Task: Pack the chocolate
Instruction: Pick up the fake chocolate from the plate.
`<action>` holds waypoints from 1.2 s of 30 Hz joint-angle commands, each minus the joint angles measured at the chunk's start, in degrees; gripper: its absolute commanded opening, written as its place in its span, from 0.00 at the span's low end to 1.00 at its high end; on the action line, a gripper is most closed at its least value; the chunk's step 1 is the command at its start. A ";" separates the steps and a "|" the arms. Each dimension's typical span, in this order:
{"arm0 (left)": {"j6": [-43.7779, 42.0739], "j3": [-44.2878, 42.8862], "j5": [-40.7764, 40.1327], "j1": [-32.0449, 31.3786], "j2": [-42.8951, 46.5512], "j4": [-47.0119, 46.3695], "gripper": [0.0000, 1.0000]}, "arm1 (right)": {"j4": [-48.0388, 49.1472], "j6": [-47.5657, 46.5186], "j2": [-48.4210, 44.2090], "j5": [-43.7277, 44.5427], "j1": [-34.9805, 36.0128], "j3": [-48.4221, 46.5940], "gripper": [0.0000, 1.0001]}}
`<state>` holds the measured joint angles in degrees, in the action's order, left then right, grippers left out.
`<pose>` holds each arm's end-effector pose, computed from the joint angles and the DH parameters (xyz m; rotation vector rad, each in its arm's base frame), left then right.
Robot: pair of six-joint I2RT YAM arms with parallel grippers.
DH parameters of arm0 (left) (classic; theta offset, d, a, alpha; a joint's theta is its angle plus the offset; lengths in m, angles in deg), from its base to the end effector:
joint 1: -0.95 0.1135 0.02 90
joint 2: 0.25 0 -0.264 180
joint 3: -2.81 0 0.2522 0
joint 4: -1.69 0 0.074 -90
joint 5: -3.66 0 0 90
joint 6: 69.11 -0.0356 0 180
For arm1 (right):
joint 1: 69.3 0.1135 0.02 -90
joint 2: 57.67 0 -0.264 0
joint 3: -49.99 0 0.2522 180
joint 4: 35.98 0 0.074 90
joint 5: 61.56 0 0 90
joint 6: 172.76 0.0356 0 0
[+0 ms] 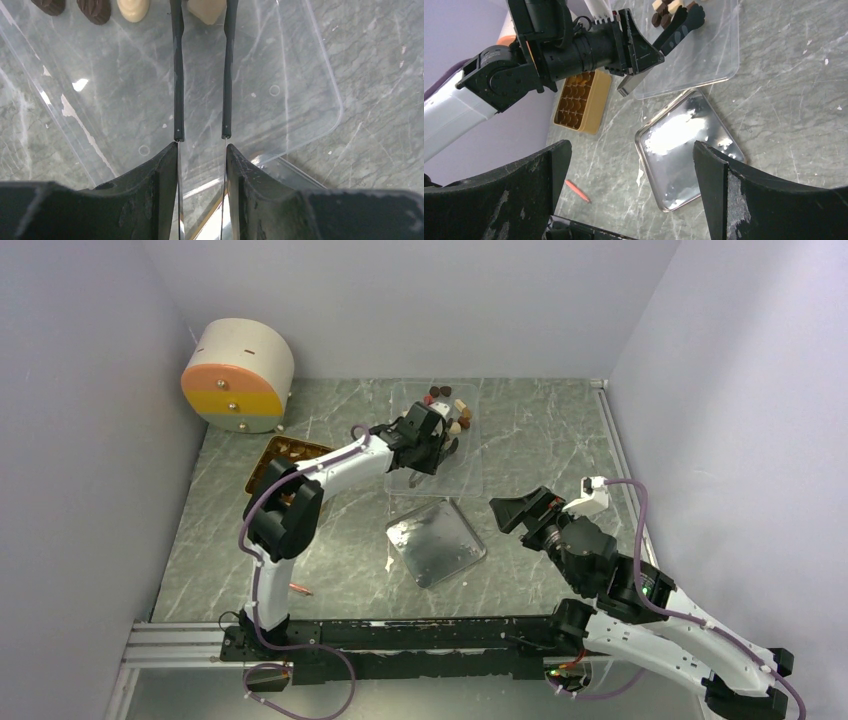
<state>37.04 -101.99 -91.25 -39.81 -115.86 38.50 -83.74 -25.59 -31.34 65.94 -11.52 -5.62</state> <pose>0.3471 -0.2952 0.2234 0.4782 2.3815 -0.3571 0.0718 0.0733 0.3215 0.4410 1.8467 0.7833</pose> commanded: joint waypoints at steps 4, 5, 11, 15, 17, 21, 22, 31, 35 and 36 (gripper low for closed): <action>-0.14 -1.95 3.73 -0.31 1.16 -2.22 0.44 | -0.20 -0.47 0.01 2.03 -0.01 -1.97 0.97; -0.14 -2.13 3.53 -0.38 1.11 -1.89 0.44 | 0.06 -0.60 -0.23 2.05 0.02 -1.81 0.97; -1.01 -3.96 0.06 -0.37 -0.65 -0.10 0.44 | 0.44 -0.90 -0.26 1.97 0.04 -2.02 0.97; -1.55 -5.14 -1.32 -0.32 -2.33 0.64 0.44 | -0.21 -0.61 0.04 2.01 -0.02 -2.45 0.97; -1.62 -5.60 -1.65 -0.31 -3.03 0.98 0.44 | -0.15 -0.61 -0.25 2.05 -0.01 -2.25 0.97; -1.91 -5.15 -0.51 -0.36 -3.13 0.08 0.44 | -0.02 -0.58 -0.81 2.21 0.03 -1.93 0.97; -1.84 -4.99 -0.38 -0.38 -3.13 -0.13 0.44 | -0.14 -0.57 -0.84 2.27 0.02 -1.93 0.97; 0.52 -4.67 0.85 -0.38 -1.04 2.28 0.42 | -0.71 -0.11 -0.49 2.48 0.01 -1.84 0.97; 0.98 -4.12 1.56 -0.35 0.65 2.50 0.41 | -0.26 -0.13 -0.90 2.49 -0.03 -1.29 0.97; 1.08 -4.18 1.47 -0.34 0.80 2.78 0.40 | -0.10 -0.18 -0.97 2.48 -0.02 -1.16 0.97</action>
<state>36.97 -105.49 -90.81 -39.81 -119.73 40.75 -84.09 -25.66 -31.67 67.07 -11.52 -5.86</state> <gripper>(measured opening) 0.414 0.970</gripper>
